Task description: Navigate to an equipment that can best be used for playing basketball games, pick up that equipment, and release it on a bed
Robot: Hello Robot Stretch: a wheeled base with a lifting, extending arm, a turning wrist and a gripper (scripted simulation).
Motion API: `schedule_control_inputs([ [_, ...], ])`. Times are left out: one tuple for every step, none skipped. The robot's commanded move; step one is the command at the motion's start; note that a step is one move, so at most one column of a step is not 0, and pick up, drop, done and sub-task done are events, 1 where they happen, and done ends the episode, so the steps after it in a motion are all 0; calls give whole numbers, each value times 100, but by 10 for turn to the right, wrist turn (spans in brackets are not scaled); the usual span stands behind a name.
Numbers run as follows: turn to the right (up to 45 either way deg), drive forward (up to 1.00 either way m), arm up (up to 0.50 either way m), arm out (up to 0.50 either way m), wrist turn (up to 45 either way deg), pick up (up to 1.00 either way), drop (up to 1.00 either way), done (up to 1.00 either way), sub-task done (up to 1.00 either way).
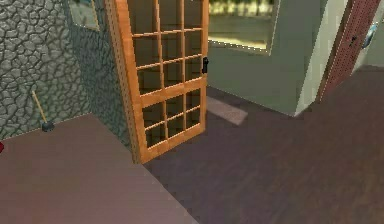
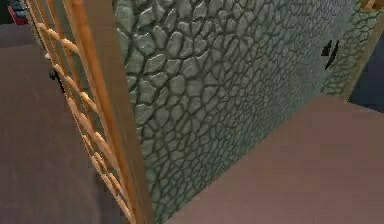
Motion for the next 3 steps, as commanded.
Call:
schedule_control_inputs([
  [0, 45, 0, 0, 0, 0, 0, 0, 0],
  [450, 0, 0, 0, 0, 0, 0, 0, 0],
  [0, 100, 0, 0, 0, 0, 0, 0, 0],
])
